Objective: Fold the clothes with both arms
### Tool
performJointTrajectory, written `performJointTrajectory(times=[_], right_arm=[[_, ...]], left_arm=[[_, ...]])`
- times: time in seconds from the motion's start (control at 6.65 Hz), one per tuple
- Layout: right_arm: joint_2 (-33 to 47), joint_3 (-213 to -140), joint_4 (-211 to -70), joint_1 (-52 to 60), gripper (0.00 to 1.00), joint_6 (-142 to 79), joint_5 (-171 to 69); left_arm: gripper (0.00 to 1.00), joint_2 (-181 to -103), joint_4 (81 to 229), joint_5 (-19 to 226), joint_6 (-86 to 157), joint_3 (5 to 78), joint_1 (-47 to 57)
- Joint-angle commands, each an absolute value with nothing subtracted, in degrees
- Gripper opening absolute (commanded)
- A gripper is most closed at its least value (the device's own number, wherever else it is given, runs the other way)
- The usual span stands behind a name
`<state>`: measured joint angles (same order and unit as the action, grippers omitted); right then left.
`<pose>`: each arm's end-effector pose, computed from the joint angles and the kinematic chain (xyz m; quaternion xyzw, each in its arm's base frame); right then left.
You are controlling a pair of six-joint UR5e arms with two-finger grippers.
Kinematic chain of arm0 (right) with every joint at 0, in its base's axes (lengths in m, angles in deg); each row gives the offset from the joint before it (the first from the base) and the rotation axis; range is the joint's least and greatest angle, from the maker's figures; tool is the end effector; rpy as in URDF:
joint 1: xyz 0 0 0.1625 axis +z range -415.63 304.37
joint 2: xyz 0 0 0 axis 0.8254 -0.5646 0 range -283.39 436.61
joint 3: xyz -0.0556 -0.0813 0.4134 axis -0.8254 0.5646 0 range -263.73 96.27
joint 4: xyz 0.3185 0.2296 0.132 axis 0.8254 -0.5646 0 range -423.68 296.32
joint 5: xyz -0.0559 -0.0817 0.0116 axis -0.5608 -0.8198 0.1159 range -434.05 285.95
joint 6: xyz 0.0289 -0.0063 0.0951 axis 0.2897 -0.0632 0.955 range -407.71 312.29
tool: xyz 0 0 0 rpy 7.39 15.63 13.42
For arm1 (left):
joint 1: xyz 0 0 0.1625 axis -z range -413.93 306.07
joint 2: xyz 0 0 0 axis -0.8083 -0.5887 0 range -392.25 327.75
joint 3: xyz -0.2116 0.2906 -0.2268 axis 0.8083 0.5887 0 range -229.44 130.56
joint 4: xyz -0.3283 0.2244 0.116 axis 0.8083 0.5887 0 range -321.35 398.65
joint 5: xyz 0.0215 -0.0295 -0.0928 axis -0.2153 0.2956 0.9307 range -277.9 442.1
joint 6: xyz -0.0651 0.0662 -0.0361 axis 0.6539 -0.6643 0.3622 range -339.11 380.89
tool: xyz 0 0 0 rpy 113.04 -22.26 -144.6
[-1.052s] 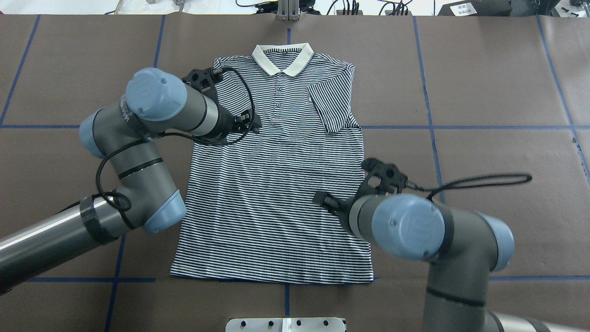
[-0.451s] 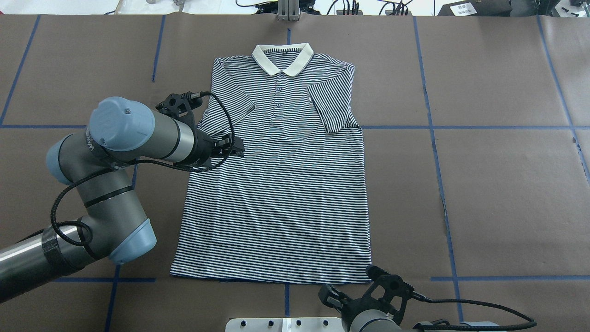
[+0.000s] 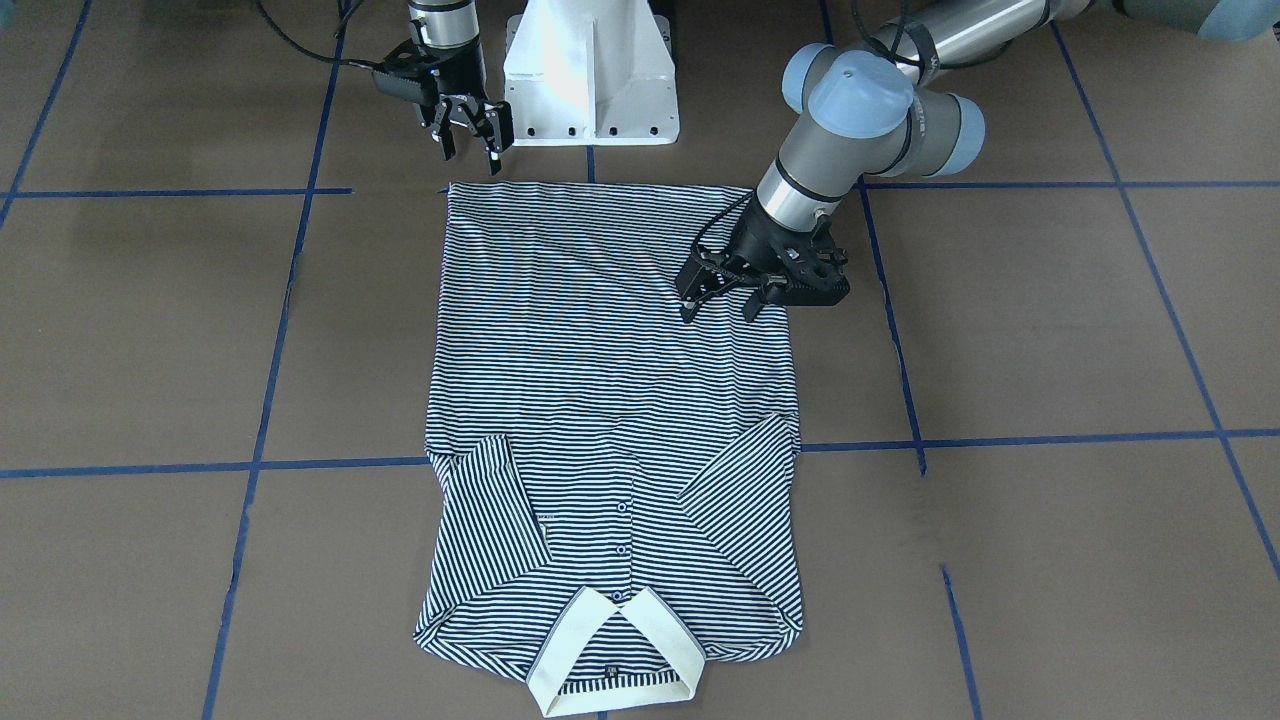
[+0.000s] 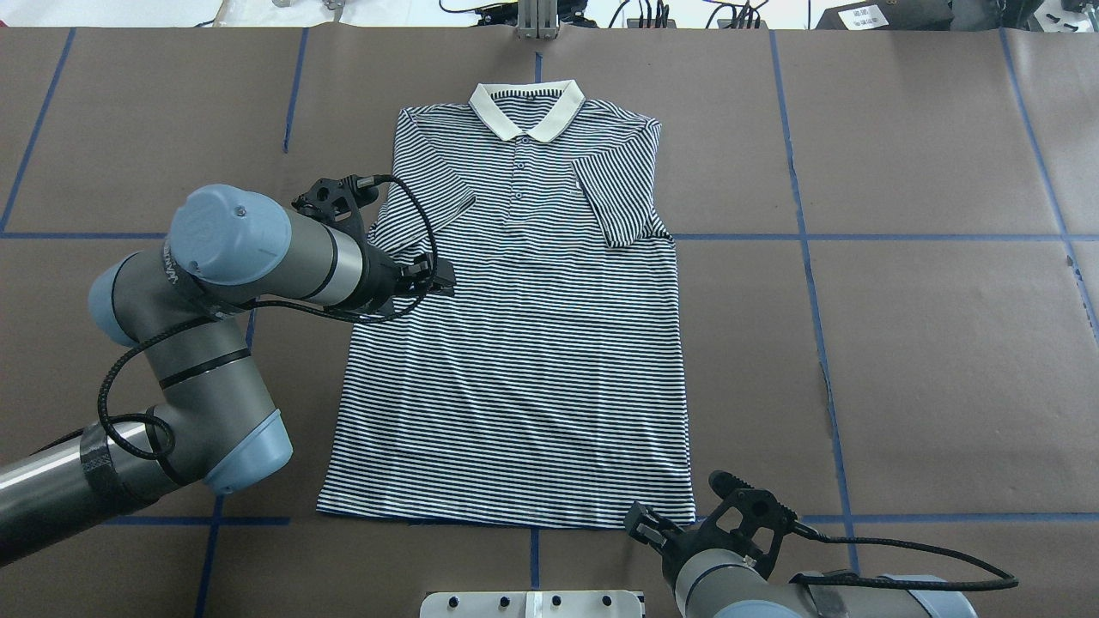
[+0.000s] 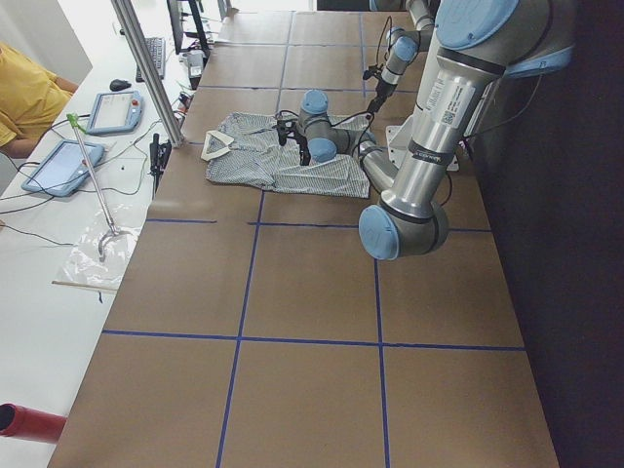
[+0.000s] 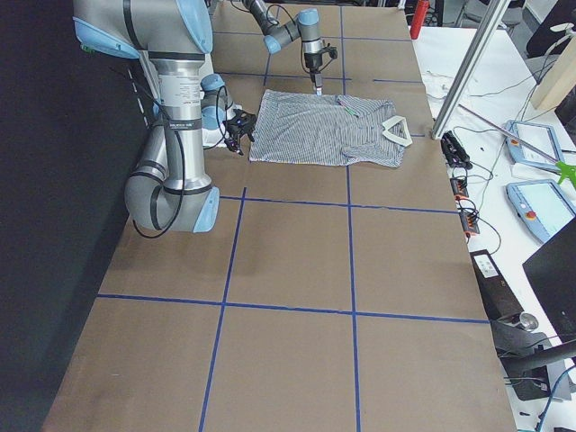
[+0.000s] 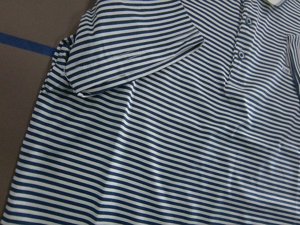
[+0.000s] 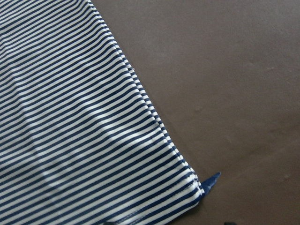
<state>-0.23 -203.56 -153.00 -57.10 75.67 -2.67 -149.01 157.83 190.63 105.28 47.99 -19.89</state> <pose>-0.5250 -0.1516 0.3083 0.0333 -0.3952 0.3096 0.8642 0.4775 -0.4452 0.2747 0.0470 0.5342 -0.1243 0.8349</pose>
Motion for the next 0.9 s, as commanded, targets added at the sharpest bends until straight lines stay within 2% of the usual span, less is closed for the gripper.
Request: performJointTrajectory(times=[0.0, 0.15, 0.3, 0.45, 0.6, 0.75], right_arm=[[-0.3, -201.0, -153.0, -55.7, 0.82, 75.8, -0.6], [-0.1, -200.7, -153.0, -55.7, 0.79, 75.8, 0.3], [-0.1, -200.7, -153.1, -55.7, 0.64, 75.8, 1.9], [-0.1, -201.0, -153.1, -55.5, 0.14, 75.8, 3.0], [-0.4, -201.2, -153.1, -55.1, 0.0, 75.7, 4.0], [-0.6, -201.5, -153.1, -54.3, 0.0, 75.7, 6.0]], left_arm=[[0.91, -149.1, 157.8, 190.5, 105.5, 48.0, -20.1], [0.91, -149.1, 157.8, 190.5, 105.5, 48.1, -20.1], [0.91, -149.1, 157.8, 190.5, 105.6, 48.3, -20.1], [0.91, -149.1, 157.7, 190.5, 106.1, 48.6, -20.1], [0.91, -149.1, 157.7, 190.5, 106.1, 48.6, -20.1], [0.91, -149.1, 157.7, 190.5, 106.1, 48.6, -20.1]])
